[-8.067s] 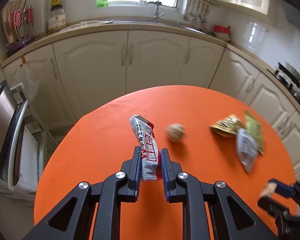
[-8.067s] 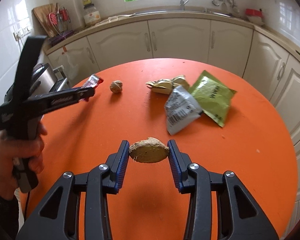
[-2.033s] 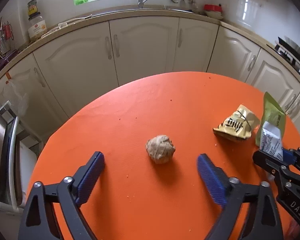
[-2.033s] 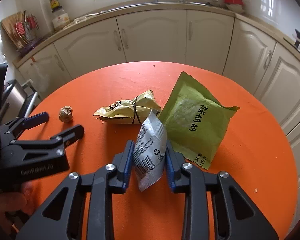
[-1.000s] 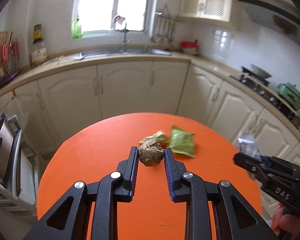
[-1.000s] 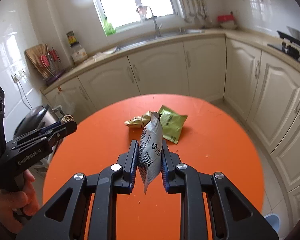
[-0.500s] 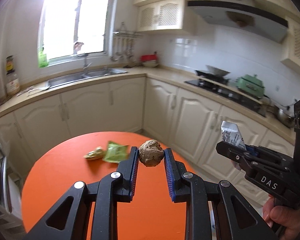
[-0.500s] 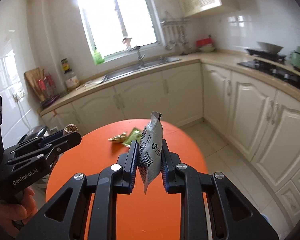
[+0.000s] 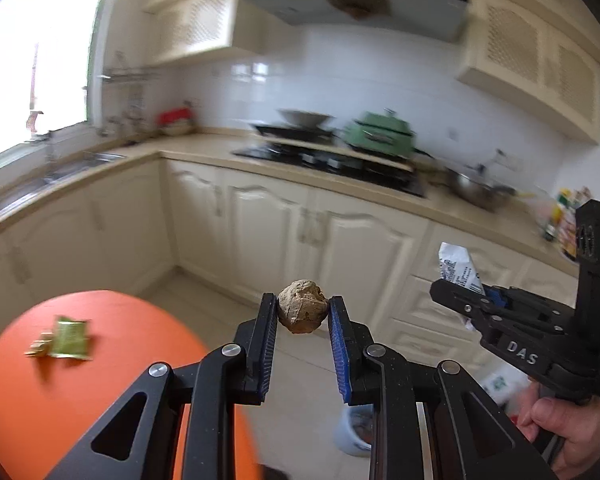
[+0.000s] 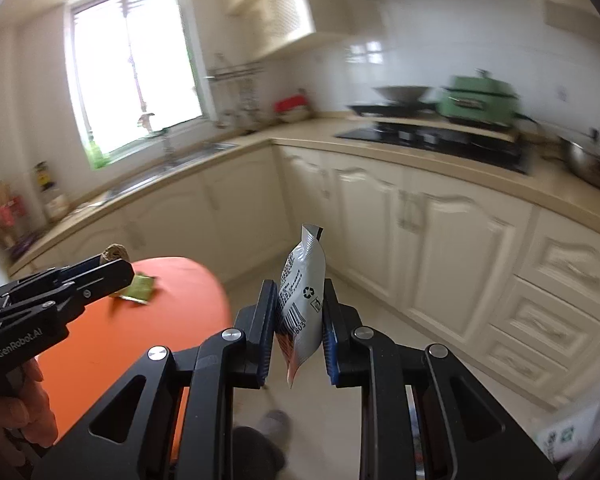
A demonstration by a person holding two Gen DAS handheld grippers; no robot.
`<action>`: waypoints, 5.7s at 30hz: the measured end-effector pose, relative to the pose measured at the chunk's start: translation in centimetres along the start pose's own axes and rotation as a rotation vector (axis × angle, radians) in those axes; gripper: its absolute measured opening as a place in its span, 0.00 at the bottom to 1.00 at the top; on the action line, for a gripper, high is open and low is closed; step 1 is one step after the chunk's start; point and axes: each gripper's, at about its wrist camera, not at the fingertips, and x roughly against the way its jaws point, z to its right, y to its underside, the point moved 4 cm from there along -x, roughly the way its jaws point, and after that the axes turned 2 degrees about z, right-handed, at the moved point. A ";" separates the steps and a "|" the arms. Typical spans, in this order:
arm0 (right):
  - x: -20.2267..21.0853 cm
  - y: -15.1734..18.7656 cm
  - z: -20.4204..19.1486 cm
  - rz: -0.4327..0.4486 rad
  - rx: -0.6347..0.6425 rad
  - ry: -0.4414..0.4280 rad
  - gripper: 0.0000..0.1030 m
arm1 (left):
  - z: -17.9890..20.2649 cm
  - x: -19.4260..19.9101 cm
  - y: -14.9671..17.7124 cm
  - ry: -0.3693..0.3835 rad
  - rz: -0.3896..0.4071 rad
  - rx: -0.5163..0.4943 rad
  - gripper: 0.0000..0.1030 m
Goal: Collect trash
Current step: 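Carry the bread ball and white packet over to the blue bin, then open both tools above the blue bin to drop the items, then move both open tools back over the orange table, then grasp the gold wrapper with the left tool while the right tool grasps the green packet, then carry the gold wrapper and green packet over to the blue bin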
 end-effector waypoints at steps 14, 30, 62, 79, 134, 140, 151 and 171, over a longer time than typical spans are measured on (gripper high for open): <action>-3.4 9.5 18.3 -0.218 -0.206 0.232 0.20 | 7.5 -17.8 2.0 0.258 -0.321 -0.091 0.21; -10.9 19.2 27.2 -0.433 -0.357 0.254 0.25 | 16.1 -40.0 7.0 0.301 -0.668 -0.105 0.22; -7.8 16.7 23.4 -0.353 -0.415 0.335 1.00 | 13.5 -31.6 4.3 0.049 -0.460 -0.060 0.95; -6.4 3.5 -1.0 -0.146 -0.111 0.039 1.00 | -0.9 -3.1 1.1 -0.172 -0.044 0.096 0.99; -36.1 8.5 -38.2 -0.501 0.399 -0.380 0.20 | -37.0 -7.4 7.6 -0.289 -0.365 0.111 0.32; -33.6 8.0 -35.7 -0.469 0.311 -0.401 0.16 | -37.1 -5.1 7.6 -0.283 -0.343 0.154 0.30; -25.1 5.3 -32.3 -0.355 0.287 -0.390 0.15 | -33.4 -0.3 5.3 -0.287 -0.221 0.210 0.30; -6.4 -1.3 -17.8 -0.061 0.202 -0.265 0.15 | -10.8 7.3 4.6 -0.193 -0.031 0.068 0.30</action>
